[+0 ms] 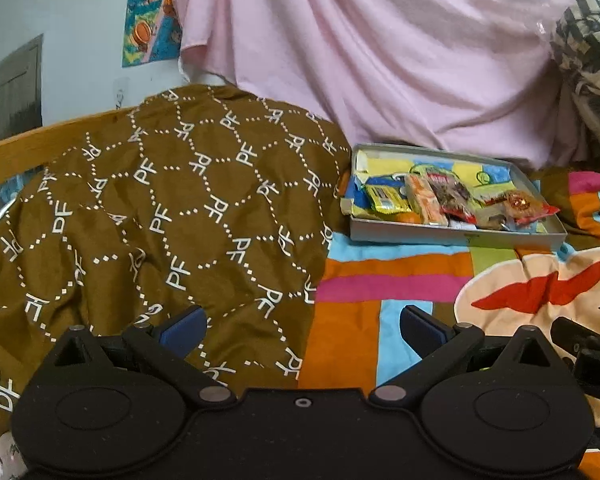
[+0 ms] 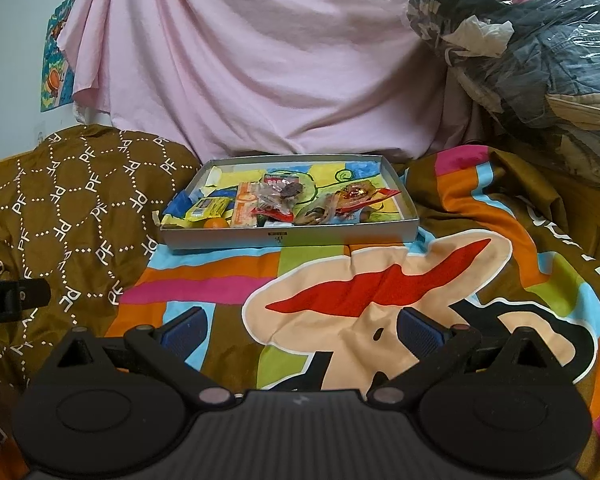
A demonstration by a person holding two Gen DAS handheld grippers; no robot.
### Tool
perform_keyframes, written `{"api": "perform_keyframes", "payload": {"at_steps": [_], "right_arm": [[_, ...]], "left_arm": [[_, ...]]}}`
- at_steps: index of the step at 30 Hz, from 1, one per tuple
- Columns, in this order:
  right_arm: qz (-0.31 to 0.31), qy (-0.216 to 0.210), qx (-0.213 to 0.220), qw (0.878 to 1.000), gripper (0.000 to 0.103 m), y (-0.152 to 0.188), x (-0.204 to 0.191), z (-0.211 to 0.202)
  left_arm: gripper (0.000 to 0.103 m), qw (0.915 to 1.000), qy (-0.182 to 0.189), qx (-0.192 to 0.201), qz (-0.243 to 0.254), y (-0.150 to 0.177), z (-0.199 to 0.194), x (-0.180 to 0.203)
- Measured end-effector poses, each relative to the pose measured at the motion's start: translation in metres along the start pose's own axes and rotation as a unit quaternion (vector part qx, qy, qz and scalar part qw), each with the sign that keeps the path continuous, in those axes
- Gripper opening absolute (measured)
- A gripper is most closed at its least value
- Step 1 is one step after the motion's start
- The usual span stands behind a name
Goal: Organize snacks
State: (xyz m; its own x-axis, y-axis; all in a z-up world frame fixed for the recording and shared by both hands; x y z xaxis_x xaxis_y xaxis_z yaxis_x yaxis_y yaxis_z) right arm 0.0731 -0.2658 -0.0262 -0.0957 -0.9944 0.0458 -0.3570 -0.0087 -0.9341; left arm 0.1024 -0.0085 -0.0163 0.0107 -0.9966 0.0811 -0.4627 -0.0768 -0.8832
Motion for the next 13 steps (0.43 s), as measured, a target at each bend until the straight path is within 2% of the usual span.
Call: {"api": "perform_keyframes", "payload": {"at_steps": [5,13], "right_arm": [[-0.002,0.000,-0.001,1.000,0.103,0.0000,-0.0004,0.0004],[-0.003,-0.001,-0.001,1.000,0.103,0.0006,-0.0010,0.0006]], "left_arm": [[0.102,0.9998,0.000,-0.008,-0.015,0.0005,0.0025,-0.0051],[0.102,0.9999,-0.005,-0.007,-0.012,0.0001,0.0020,-0.0037]]}}
Point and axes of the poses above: each gripper's, at about its wrist camera, not at the fingertips, and z roughly the way its jaws point, x to its right, y to its underside, the point moved 7 cm from there along z, roughly the way its jaws point, and after that the axes turned 2 degrees about y, right-handed, at the moved point
